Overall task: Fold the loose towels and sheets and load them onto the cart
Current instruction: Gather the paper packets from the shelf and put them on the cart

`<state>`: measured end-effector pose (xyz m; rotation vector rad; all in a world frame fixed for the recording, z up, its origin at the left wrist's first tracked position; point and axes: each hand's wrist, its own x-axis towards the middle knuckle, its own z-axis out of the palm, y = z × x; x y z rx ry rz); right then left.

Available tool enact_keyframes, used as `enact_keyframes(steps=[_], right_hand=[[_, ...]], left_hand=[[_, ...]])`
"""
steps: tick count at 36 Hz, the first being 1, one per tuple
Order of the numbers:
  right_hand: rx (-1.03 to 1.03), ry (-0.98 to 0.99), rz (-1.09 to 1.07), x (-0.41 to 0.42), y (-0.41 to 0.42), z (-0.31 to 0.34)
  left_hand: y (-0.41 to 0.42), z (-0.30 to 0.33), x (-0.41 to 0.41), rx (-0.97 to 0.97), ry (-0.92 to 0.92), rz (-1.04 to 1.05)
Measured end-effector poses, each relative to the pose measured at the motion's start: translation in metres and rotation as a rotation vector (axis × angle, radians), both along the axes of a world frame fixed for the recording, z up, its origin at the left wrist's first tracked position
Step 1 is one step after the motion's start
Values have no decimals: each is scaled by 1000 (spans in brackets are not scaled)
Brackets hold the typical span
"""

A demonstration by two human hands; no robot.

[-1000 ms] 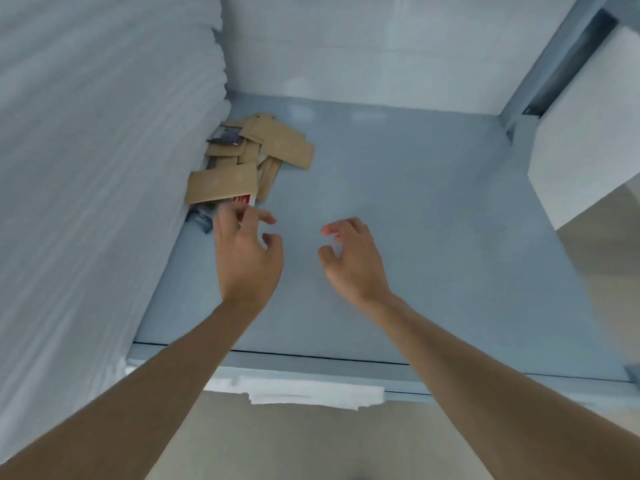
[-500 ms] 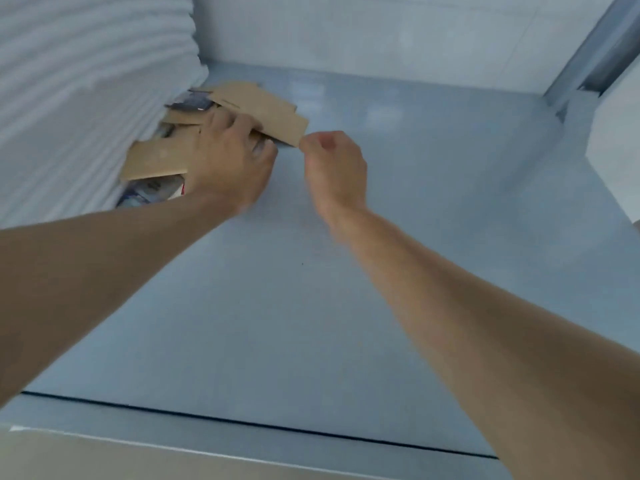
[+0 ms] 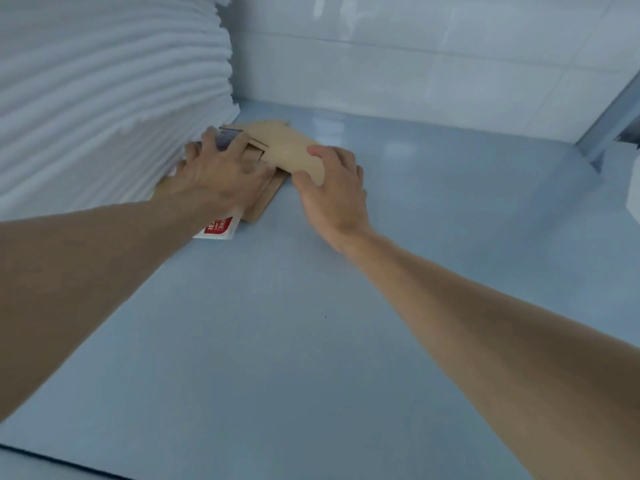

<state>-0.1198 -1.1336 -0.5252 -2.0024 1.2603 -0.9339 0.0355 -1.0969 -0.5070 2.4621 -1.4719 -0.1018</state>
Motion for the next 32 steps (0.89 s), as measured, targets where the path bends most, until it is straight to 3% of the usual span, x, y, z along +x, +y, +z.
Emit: enact_keyframes(steps=[3,13,20,24,28,30,32], right_hand=[[8,46,21,0,-3,-6],[8,-1,-115,-16,-23,-2],[-29,77,-161,-32,-35,3],[-34,202,-113,-35,-38,8],[-142,470,-18,-51,-30,2],[-210,521,5,-67,-22,-4],[-260,545,16,-85,-13,-10]], left_hand=[[4,-14,-4,94,-24,13],[9,-26,-42,18,-93,-149],[35,-30,-102,-64,-113,-285],[52,-27,-118,-119,23,-365],[70,-22,-102,-226,201,-468],[79,-19,-90,-299,279,-413],[84,-20,-76,-382,222,-316]])
